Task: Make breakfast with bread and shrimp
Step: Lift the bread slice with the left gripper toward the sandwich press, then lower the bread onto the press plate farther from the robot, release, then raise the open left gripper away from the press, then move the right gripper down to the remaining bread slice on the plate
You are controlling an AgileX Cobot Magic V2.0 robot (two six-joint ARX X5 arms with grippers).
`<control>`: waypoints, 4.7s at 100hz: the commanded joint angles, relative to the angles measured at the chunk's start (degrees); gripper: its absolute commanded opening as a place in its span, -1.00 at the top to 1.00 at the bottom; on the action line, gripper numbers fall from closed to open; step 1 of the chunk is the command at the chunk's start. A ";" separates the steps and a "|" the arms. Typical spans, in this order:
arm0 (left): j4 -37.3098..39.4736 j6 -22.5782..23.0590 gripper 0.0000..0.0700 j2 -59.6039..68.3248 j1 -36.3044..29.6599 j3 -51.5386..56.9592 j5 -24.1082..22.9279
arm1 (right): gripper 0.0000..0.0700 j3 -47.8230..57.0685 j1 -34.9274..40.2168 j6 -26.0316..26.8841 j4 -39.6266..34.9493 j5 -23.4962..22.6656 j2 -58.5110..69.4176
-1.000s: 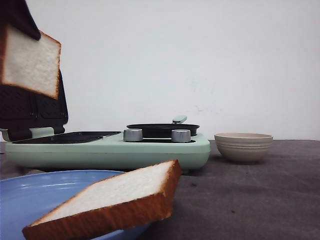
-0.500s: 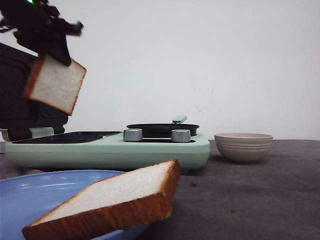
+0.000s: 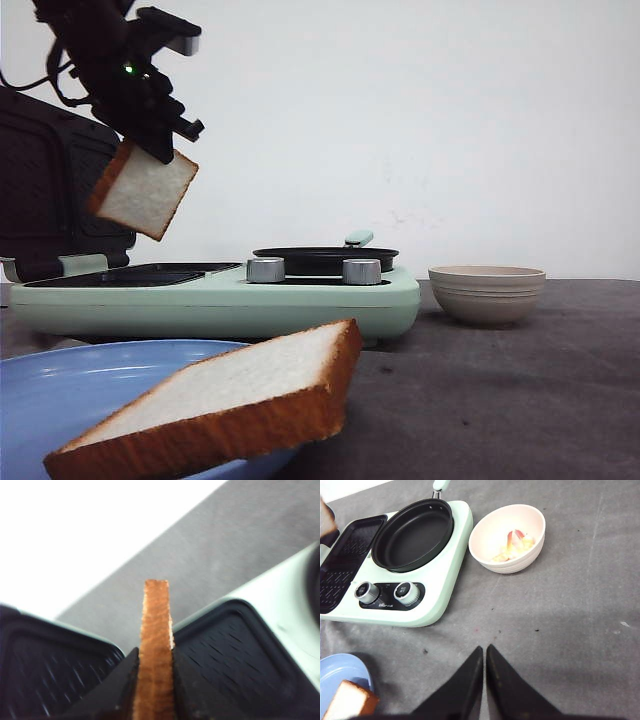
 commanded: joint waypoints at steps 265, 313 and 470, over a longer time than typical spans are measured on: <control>3.30 -5.68 -0.40 11.21 -2.64 5.25 1.14 | 0.99 0.96 0.52 -1.75 0.39 0.42 0.13; -17.22 -21.57 -0.39 3.80 -2.62 16.15 2.34 | 0.99 0.96 0.50 -1.81 0.61 0.42 0.13; -16.81 -41.16 -0.36 -60.67 -1.03 -34.40 14.34 | 0.20 0.72 7.50 1.84 1.03 -23.96 25.40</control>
